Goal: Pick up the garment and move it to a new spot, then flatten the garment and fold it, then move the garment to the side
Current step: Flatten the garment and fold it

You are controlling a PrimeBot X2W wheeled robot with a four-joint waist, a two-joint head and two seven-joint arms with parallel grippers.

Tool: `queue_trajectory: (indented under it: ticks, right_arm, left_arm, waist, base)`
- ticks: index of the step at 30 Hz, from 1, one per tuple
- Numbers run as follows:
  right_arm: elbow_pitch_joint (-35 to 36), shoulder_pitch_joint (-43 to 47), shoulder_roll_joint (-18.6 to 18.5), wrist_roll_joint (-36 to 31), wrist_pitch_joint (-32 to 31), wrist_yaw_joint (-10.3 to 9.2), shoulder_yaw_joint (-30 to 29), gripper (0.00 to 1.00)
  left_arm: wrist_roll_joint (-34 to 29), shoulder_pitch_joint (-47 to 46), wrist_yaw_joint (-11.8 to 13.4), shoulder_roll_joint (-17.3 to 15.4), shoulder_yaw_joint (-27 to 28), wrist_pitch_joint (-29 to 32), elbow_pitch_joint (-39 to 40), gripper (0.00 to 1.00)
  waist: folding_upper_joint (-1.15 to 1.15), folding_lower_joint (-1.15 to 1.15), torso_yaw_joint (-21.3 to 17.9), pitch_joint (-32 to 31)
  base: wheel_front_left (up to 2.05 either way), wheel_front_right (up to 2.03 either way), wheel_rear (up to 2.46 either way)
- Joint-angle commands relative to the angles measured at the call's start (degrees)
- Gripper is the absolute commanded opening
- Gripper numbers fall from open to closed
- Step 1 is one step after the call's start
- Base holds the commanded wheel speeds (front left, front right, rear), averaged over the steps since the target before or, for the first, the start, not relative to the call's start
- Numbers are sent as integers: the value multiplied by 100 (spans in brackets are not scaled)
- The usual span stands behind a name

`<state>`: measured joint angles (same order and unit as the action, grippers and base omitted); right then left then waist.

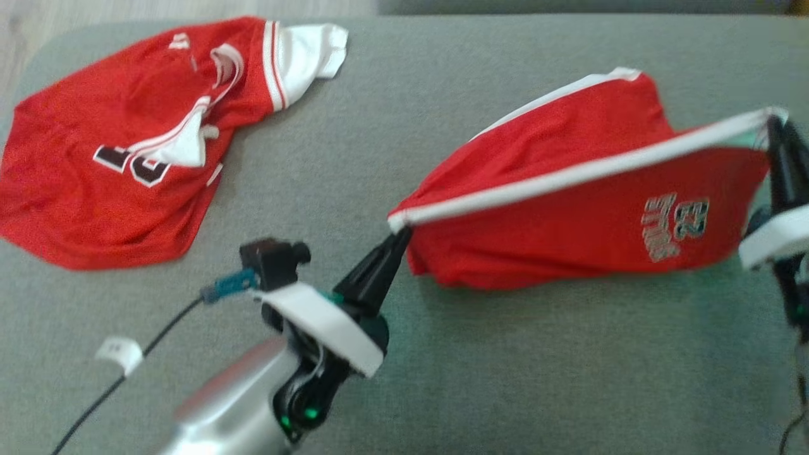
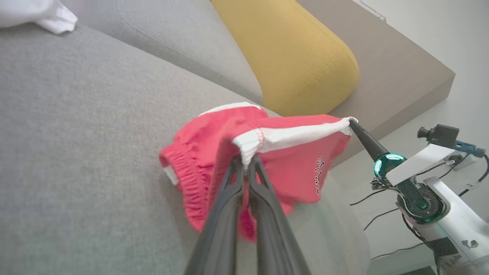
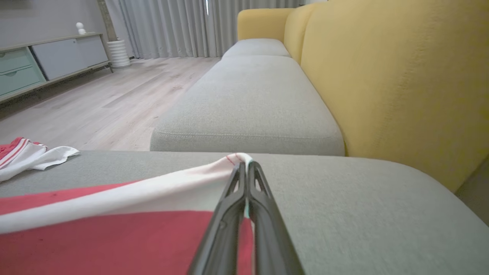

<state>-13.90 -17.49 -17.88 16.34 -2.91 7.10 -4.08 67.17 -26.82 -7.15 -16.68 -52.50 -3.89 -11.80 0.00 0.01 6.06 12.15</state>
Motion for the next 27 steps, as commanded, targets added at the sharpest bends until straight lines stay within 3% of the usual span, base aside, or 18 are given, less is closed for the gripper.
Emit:
queue_trajectory:
  ticks: [1,8,21,23,25,26,27]
  right_arm:
    - [81,-295,-210,-57,57,39,93,0]
    - [-651,-1343,-456,-345,67,39,285,0]
    - [-2222,-2762,-501,-464,294,39,1045,2]
    - [-2402,-2900,-457,-400,413,39,1195,15]
    - [-2553,-3012,-407,-253,582,39,1313,34]
    - [-2623,-3056,-391,-193,688,39,1374,49]
    - [-2684,-3085,-361,-97,816,39,1425,100]
  left_arm:
    - [63,-360,-33,-33,143,-81,93,0]
    - [424,-1168,-33,137,-268,-65,-270,0]
    - [788,-2001,-34,260,-821,-369,-1016,0]
    - [844,-2060,-34,286,-884,-482,-1117,11]
    - [895,-2092,-34,296,-956,-604,-1185,38]
    - [933,-2094,-34,302,-990,-661,-1198,49]
    - [983,-2083,-34,305,-1022,-714,-1197,88]
  waist:
    - [0,-1,193,249]
    - [0,-1,401,739]
    - [0,-1,559,1198]
    - [0,-1,564,1245]
    - [0,-1,563,1275]
    - [0,-1,559,1284]
    - [0,-1,555,1289]
  base:
    - [0,0,0]
    - [0,0,0]
    - [0,0,0]
    - [0,0,0]
    - [0,0,0]
    - [0,0,0]
    - [0,0,0]
